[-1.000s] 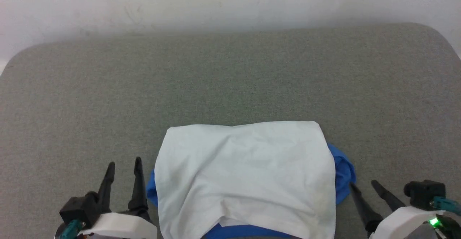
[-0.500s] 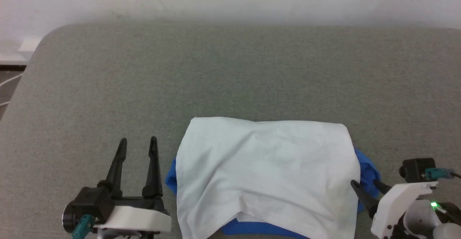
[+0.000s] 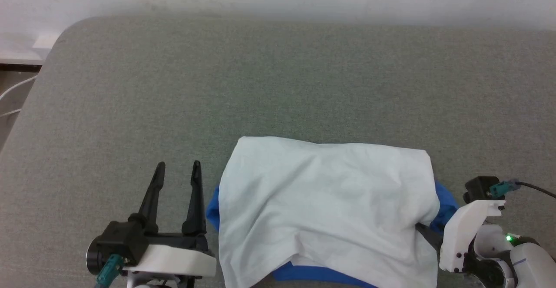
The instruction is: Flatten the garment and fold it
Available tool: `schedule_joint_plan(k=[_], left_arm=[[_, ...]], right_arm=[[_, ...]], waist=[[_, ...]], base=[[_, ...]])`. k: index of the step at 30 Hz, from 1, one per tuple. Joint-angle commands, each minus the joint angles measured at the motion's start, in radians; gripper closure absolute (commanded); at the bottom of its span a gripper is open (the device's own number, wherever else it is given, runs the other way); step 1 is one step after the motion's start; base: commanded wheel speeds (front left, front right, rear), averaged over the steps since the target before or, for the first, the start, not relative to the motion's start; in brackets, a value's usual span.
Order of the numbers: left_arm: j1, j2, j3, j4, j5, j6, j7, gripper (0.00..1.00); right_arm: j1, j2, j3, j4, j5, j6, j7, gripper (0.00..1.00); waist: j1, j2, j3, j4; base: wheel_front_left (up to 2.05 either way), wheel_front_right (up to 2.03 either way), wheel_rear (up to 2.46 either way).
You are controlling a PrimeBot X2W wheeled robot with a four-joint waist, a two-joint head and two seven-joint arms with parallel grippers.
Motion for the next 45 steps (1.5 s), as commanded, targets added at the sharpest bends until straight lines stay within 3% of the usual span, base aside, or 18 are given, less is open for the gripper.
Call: schedule_joint_plan(k=[1, 6, 13, 24, 28, 32, 37, 45], left_arm=[[-0.007, -0.003, 0.002, 0.003, 0.009, -0.004, -0.005, 0.00], [-0.002, -0.006, 0.011, 0.012, 0.016, -0.012, -0.005, 0.00], [0.008, -0.008, 0.027, 0.018, 0.029, -0.018, -0.005, 0.00], [0.031, -0.010, 0.036, 0.013, 0.041, -0.022, -0.005, 0.00], [0.034, -0.011, 0.036, 0.015, 0.040, -0.023, -0.005, 0.00], [0.037, -0.012, 0.036, 0.024, 0.039, -0.026, -0.005, 0.00], [0.039, -0.011, 0.034, 0.042, 0.035, -0.034, -0.005, 0.00], [0.019, -0.010, 0.024, 0.060, 0.034, -0.047, -0.005, 0.00]], right_arm=[[0.060, 0.047, 0.048, 0.064, 0.019, 0.000, 0.047, 1.00], [0.042, 0.033, 0.081, 0.025, 0.049, 0.000, 0.015, 1.00], [0.016, -0.015, 0.071, -0.083, 0.045, 0.000, -0.115, 1.00], [0.099, -0.089, -0.166, -0.167, -0.016, 0.000, -0.093, 1.00], [0.124, -0.073, -0.214, -0.212, -0.056, 0.000, -0.065, 1.00], [0.130, -0.039, -0.148, -0.294, -0.095, 0.000, -0.012, 1.00], [0.105, 0.010, 0.017, -0.375, -0.116, 0.000, 0.038, 1.00], [-0.016, 0.143, 0.248, -0.281, -0.060, 0.000, 0.010, 1.00]], waist=[[0.0001, 0.0000, -0.003, -0.003], [0.0001, 0.0000, -0.011, -0.019], [0.0001, 0.0000, -0.036, -0.045], [0.0001, 0.0000, -0.056, -0.083], [0.0001, 0.0000, -0.059, -0.092], [0.0001, 0.0000, -0.069, -0.097], [0.0001, 0.0000, -0.089, -0.095], [0.0001, 0.0000, -0.080, -0.064]], base=[[0.00, 0.00, 0.00], [0.00, 0.00, 0.00], [0.00, 0.00, 0.00], [0.00, 0.00, 0.00], [0.00, 0.00, 0.00], [0.00, 0.00, 0.00], [0.00, 0.00, 0.00], [0.00, 0.00, 0.00]])
